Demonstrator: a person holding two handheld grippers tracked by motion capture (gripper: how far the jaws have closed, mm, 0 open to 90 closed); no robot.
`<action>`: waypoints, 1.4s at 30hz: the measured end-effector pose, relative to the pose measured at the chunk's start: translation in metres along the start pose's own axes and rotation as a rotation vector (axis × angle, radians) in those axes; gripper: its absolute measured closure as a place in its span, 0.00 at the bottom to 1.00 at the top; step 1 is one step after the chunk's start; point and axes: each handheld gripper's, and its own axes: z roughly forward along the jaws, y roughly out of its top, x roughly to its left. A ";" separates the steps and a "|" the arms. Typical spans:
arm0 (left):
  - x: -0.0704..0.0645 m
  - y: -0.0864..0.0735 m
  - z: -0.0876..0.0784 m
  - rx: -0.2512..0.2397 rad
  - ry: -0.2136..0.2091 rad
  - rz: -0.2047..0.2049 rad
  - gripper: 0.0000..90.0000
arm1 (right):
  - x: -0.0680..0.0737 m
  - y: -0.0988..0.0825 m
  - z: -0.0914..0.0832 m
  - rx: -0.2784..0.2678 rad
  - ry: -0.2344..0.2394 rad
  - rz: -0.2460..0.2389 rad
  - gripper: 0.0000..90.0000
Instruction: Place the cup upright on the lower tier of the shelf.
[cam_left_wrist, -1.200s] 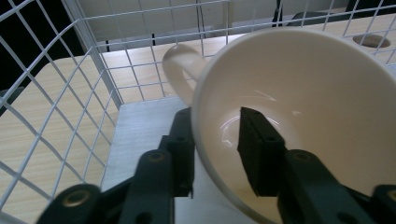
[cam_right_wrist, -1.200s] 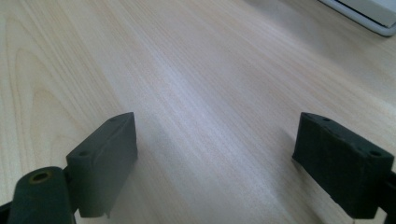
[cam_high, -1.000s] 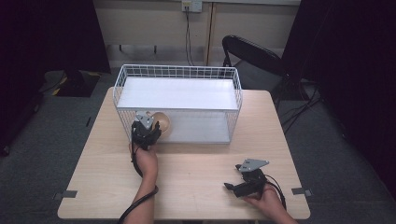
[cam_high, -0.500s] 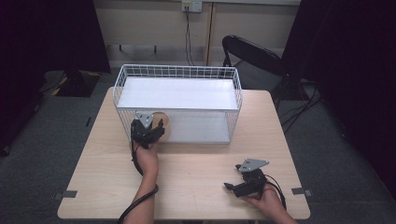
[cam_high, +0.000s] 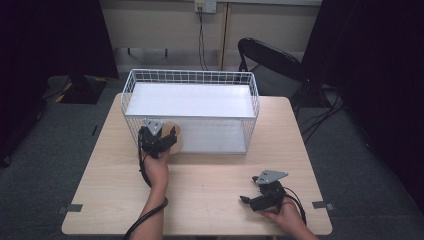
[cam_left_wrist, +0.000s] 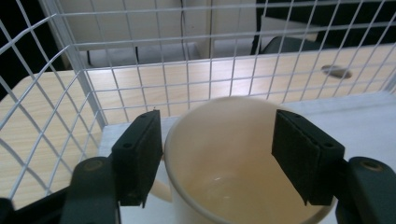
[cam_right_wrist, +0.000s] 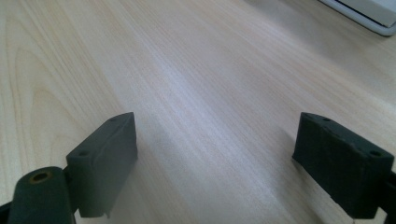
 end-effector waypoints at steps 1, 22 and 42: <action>0.000 0.001 0.000 -0.004 -0.002 -0.003 0.35 | 0.000 0.000 0.000 0.000 0.000 0.000 0.14; 0.005 0.002 -0.045 -0.013 -0.082 -0.070 0.18 | 0.000 0.000 0.000 0.000 0.000 0.001 0.14; 0.003 -0.026 -0.032 0.092 -0.067 0.022 0.35 | 0.000 0.000 0.000 0.000 0.000 0.001 0.14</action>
